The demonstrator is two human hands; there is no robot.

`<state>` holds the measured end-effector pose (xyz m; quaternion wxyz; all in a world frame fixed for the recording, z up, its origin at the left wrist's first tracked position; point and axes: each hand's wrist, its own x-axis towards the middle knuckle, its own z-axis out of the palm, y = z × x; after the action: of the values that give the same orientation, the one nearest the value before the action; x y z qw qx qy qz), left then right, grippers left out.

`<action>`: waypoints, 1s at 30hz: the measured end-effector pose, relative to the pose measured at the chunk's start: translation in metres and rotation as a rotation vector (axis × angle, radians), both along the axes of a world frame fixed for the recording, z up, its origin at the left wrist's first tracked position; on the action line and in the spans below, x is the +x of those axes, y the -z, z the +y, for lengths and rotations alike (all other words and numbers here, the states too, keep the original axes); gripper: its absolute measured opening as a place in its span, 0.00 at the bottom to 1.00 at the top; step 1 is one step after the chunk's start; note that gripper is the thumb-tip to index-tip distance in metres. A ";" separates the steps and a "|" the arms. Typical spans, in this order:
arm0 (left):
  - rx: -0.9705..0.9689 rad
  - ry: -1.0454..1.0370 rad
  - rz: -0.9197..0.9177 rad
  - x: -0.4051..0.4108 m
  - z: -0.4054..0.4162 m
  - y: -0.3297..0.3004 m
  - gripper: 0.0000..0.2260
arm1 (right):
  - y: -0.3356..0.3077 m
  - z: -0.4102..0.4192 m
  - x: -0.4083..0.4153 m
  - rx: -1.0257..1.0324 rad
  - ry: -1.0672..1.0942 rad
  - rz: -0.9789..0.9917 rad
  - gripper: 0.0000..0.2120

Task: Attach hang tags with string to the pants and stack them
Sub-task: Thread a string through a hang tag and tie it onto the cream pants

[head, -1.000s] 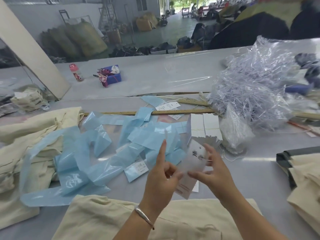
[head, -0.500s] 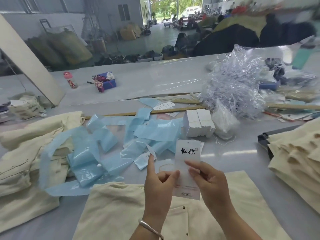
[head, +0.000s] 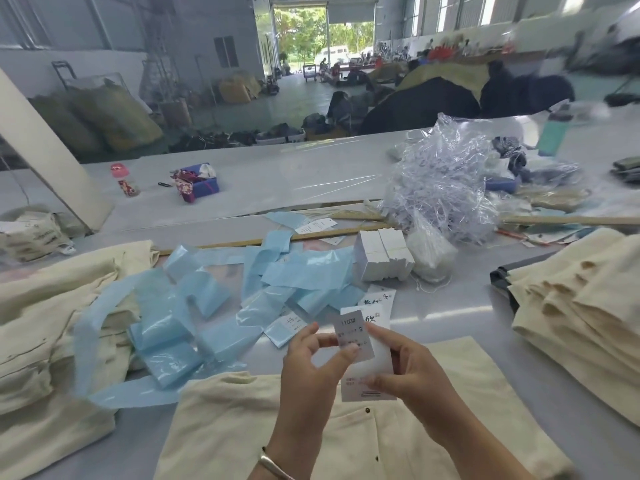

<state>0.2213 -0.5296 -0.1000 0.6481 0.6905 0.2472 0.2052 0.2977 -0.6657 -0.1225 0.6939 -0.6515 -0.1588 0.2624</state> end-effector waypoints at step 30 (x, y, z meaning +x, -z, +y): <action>0.152 0.028 0.039 -0.002 -0.009 0.006 0.08 | -0.017 -0.002 -0.010 0.019 -0.035 -0.071 0.36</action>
<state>0.2191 -0.5388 -0.1065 0.5918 0.7448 0.2339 0.2010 0.2880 -0.6680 -0.1060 0.6893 -0.6510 -0.1971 0.2495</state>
